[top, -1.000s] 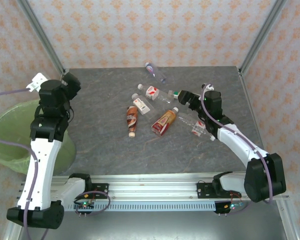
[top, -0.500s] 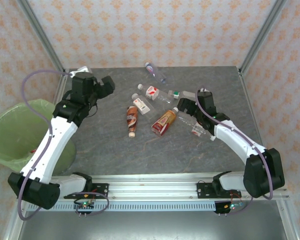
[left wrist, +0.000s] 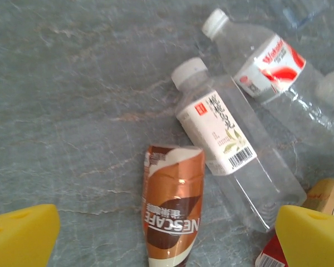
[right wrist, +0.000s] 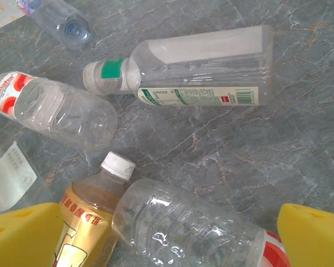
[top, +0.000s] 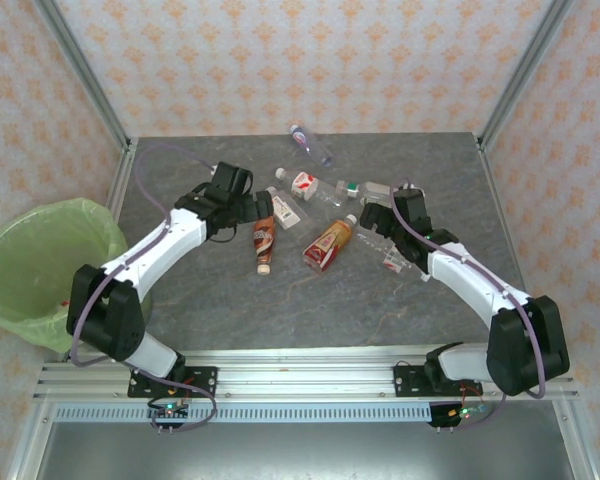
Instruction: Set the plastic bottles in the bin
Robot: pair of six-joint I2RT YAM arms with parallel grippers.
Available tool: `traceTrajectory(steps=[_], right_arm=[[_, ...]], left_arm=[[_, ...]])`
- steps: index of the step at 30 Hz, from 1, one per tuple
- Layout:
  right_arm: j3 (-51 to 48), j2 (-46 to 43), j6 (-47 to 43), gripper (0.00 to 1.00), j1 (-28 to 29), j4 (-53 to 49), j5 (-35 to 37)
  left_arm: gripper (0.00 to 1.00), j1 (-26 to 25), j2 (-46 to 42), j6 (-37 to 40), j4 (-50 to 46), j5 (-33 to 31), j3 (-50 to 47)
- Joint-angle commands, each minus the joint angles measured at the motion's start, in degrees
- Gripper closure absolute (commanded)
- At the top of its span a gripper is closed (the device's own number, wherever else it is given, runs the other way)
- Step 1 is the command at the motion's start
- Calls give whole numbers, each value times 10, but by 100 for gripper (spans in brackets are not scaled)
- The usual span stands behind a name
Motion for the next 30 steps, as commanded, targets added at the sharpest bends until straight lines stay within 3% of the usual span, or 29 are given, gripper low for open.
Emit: traceTrajectory(steps=[1,4,16,30], right_arm=[[-13,-17,9,1,1,-4,29],[-17,-27,7,1,1,0,36],[-37,-55,9,1,2,13,60],[-40,-55,15,1,2,18,63]], left_arm=[[0,-15,39,26,15,8,-3],[0,-21,71,31,10,-27,3],[6,-23,155,82,50,-16,9],[11,-29,207,75,57,-35,27]])
